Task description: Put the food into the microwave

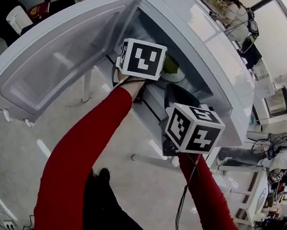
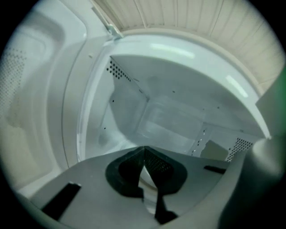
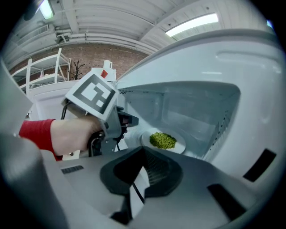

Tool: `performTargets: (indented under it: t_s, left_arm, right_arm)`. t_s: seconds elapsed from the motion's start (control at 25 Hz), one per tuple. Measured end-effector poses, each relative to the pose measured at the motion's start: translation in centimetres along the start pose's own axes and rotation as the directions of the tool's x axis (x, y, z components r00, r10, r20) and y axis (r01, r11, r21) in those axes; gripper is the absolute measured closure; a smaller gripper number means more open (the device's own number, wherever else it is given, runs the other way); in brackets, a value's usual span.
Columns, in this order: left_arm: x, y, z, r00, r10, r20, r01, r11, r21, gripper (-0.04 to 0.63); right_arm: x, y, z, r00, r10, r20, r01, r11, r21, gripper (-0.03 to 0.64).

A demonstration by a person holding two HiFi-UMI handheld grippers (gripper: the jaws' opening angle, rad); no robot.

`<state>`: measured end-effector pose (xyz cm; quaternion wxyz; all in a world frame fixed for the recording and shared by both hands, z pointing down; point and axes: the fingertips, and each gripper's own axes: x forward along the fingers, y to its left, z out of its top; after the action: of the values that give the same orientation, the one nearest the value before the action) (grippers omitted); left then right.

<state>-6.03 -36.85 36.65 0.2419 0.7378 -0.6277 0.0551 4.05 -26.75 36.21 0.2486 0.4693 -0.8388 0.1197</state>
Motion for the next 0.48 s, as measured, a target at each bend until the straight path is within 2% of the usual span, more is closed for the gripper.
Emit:
performTargets:
  t_s: [0.12,0.24,0.4,0.48]
  left_arm:
    - [-1.8,0.3,0.3,0.996,-0.077,0.036,0.079,0.994,-0.070,0.584]
    - [-4.3,-0.5,0.1,0.981,-0.175,0.086,0.186,0.972,-0.143,0.586]
    - [-8.2,-2.3,-0.4,0.952,-0.282,0.115,0.299,0.937,-0.179,0.586]
    - [-10.3,-2.8,-0.8,0.945,-0.308,0.112,0.324,0.929,-0.180,0.586]
  right_arm:
    - [0.0,1.0,0.6,0.999,0.035,0.033,-0.036,0.999,0.027,0.603]
    - [-0.7,2.0,1.3,0.995,0.085,0.058,-0.088,0.995,0.048,0.603]
    - [-2.9,3.8,2.5,0.977,0.172,0.125,-0.185,0.977,0.106,0.603]
    - [-4.4,4.8,2.9,0.964,0.210,0.163,-0.232,0.964,0.130,0.603]
